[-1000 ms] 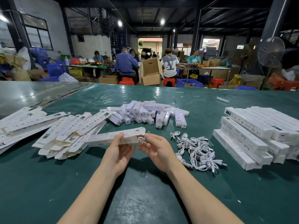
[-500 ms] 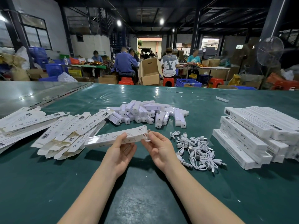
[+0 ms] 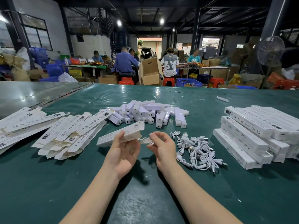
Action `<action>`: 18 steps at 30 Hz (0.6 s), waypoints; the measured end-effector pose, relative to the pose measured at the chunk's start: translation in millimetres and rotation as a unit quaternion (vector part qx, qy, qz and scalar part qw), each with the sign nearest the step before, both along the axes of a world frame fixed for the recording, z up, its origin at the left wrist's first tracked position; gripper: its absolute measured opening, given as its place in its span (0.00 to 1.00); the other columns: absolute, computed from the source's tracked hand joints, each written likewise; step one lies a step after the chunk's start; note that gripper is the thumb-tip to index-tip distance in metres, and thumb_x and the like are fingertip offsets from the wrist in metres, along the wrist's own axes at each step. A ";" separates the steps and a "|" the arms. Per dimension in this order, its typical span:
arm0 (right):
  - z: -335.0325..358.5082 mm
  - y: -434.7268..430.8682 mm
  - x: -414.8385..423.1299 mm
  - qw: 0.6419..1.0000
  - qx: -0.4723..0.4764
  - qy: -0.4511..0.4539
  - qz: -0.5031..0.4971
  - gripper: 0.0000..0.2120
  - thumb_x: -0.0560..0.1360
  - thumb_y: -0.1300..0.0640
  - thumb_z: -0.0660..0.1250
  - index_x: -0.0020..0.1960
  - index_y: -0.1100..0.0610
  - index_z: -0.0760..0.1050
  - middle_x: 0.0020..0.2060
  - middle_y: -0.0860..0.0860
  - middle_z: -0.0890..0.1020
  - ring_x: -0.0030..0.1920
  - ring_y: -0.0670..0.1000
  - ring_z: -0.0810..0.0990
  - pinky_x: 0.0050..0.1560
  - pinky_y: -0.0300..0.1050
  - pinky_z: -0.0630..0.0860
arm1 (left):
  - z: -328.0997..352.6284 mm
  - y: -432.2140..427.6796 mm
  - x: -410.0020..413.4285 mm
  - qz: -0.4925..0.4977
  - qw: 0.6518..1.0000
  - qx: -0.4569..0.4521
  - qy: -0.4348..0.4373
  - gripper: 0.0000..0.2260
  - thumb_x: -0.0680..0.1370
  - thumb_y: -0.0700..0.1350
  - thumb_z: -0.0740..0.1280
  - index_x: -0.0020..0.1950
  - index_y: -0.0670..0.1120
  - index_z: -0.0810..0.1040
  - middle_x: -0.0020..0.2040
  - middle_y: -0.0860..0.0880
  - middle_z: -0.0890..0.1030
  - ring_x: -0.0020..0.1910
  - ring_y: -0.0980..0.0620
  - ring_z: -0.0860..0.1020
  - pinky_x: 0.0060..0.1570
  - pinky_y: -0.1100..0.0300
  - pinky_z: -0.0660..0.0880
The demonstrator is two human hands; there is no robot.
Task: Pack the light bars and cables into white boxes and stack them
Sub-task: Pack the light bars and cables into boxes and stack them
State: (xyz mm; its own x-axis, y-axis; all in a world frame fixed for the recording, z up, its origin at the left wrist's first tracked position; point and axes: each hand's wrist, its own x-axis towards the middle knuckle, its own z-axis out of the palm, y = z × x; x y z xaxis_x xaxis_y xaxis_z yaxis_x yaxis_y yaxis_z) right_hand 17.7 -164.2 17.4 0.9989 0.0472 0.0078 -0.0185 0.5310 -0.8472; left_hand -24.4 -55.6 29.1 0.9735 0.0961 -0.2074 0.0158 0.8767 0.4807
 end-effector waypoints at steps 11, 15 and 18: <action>-6.0 1.6 0.3 0.986 -0.137 -0.066 -0.067 0.08 0.74 0.68 0.64 0.42 0.57 0.77 0.32 0.52 0.77 0.26 0.44 0.75 0.31 0.37 0.75 | -4.2 -12.1 3.2 -0.048 0.998 0.014 0.027 0.12 0.70 0.50 0.66 0.47 0.42 0.77 0.47 0.40 0.74 0.46 0.47 0.75 0.41 0.58 0.79; -9.5 1.7 5.8 0.968 -0.210 -0.083 -0.109 0.07 0.75 0.66 0.64 0.48 0.56 0.77 0.38 0.53 0.78 0.39 0.52 0.76 0.44 0.50 0.77 | -2.4 -13.0 1.3 -0.071 0.997 -0.011 0.017 0.14 0.68 0.49 0.67 0.48 0.41 0.77 0.52 0.36 0.74 0.51 0.42 0.75 0.51 0.45 0.77; -10.3 0.0 6.8 0.962 -0.228 -0.089 -0.120 0.08 0.75 0.65 0.64 0.46 0.54 0.77 0.39 0.51 0.79 0.41 0.53 0.77 0.47 0.48 0.76 | -3.2 -12.8 0.9 -0.087 0.996 -0.021 0.028 0.12 0.69 0.50 0.66 0.46 0.43 0.78 0.55 0.37 0.73 0.56 0.42 0.74 0.48 0.45 0.72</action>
